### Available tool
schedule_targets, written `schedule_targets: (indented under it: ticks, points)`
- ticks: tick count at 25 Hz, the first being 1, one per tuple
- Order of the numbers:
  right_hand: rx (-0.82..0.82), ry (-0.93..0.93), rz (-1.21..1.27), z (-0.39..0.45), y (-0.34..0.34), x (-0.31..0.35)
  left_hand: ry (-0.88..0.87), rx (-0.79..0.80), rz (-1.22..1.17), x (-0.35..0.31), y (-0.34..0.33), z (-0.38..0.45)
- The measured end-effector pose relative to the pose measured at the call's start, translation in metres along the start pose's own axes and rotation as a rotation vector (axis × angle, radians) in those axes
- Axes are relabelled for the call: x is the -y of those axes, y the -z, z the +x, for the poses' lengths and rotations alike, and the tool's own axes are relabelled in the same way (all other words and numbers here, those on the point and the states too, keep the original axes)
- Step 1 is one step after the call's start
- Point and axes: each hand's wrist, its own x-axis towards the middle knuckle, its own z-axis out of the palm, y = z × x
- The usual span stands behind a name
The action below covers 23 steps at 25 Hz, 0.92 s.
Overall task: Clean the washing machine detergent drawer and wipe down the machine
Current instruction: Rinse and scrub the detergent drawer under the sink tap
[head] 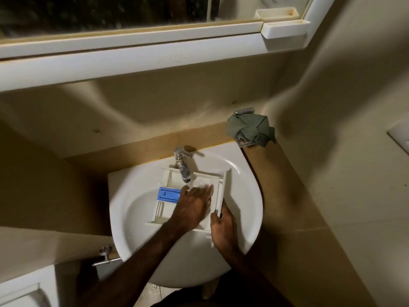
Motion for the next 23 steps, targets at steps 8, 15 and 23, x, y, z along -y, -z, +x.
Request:
schedule_targets:
  ticks: [8,15,23]
  points:
    - [0.026,-0.002,0.005,-0.004,-0.005,0.006,-0.179,0.040,0.184,0.042,0.006,-0.014]
    - [-0.007,-0.026,0.073,0.000,0.014,0.009,-0.146,-0.183,0.118,0.044,0.006,-0.060]
    - [-0.012,-0.153,0.158,-0.011,0.030,-0.005,0.190,-0.305,-0.022,0.024,0.010,-0.087]
